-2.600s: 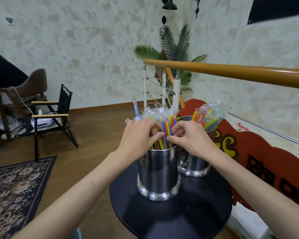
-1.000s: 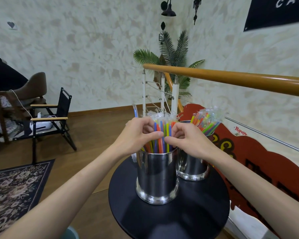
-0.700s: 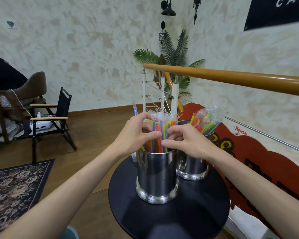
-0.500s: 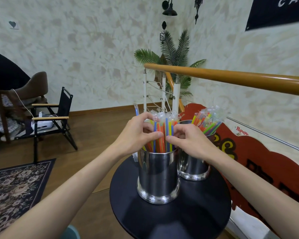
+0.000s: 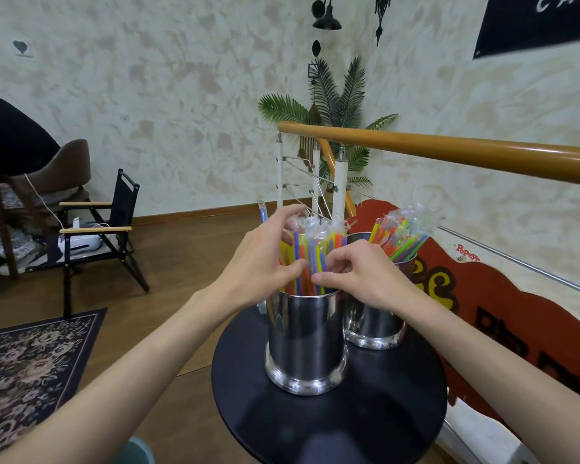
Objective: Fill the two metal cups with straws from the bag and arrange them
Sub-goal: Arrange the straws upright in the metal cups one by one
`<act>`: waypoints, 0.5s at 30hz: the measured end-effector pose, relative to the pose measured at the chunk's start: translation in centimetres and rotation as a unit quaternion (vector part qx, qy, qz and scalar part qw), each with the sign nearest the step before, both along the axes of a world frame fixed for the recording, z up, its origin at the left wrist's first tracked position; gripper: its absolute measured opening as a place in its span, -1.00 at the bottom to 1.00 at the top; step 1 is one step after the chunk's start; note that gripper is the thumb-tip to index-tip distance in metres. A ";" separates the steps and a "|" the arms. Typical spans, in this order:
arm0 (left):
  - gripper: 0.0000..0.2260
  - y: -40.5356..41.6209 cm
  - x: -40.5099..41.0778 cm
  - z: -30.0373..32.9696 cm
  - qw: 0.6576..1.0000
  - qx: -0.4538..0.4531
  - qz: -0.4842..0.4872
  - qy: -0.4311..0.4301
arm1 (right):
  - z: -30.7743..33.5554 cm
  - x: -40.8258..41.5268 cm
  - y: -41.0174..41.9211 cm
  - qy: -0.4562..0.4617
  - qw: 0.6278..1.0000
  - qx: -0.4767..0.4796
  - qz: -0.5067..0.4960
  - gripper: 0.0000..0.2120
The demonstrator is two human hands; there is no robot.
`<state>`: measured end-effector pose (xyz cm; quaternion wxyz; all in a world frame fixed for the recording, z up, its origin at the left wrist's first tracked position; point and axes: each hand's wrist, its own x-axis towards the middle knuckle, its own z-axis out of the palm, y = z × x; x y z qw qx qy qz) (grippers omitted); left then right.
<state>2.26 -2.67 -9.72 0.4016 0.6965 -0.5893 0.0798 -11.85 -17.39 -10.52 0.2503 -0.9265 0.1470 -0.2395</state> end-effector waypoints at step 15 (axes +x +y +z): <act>-0.78 -0.4 0.4 -1.4 0.922 -0.076 0.195 -0.326 | 0.8 -1.2 0.2 -0.022 0.998 0.058 -0.025 -0.82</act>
